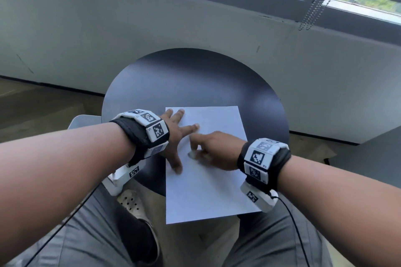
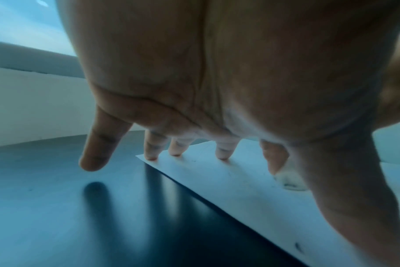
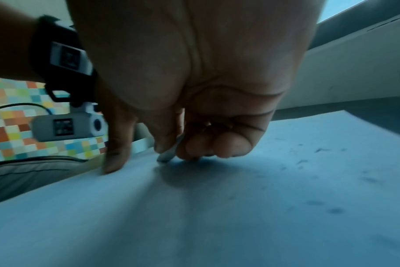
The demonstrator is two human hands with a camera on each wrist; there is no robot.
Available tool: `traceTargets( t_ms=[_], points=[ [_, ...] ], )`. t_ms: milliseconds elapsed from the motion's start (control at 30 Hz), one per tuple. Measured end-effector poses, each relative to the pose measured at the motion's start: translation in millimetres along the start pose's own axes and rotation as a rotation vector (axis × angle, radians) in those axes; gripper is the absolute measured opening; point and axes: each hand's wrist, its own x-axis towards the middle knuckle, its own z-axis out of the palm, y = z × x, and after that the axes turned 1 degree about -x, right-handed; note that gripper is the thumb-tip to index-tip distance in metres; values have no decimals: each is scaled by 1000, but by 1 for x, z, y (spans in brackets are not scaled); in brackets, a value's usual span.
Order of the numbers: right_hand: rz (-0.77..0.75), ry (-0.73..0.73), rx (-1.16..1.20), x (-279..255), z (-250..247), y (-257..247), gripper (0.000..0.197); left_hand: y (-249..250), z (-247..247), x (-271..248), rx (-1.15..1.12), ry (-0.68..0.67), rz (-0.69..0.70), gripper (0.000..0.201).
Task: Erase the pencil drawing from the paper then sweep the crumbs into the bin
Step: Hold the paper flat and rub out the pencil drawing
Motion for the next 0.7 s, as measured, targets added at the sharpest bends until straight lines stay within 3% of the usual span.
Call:
traceTargets(
  t_ms=[167, 367, 533, 600, 700],
  points=[
    [312, 150, 76, 10, -19, 29, 24, 5, 5, 0, -53, 40, -16, 129],
    [33, -1, -60, -3, 0, 0, 28, 4, 8, 2, -22, 42, -15, 133],
    [328, 138, -75, 11, -17, 33, 20, 8, 6, 2, 0, 37, -30, 132],
    [307, 136, -43, 8, -7, 20, 16, 8, 5, 2, 4, 37, -26, 133],
    [106, 77, -11, -5, 16, -11, 19, 7, 5, 3, 2, 40, -18, 134]
  ],
)
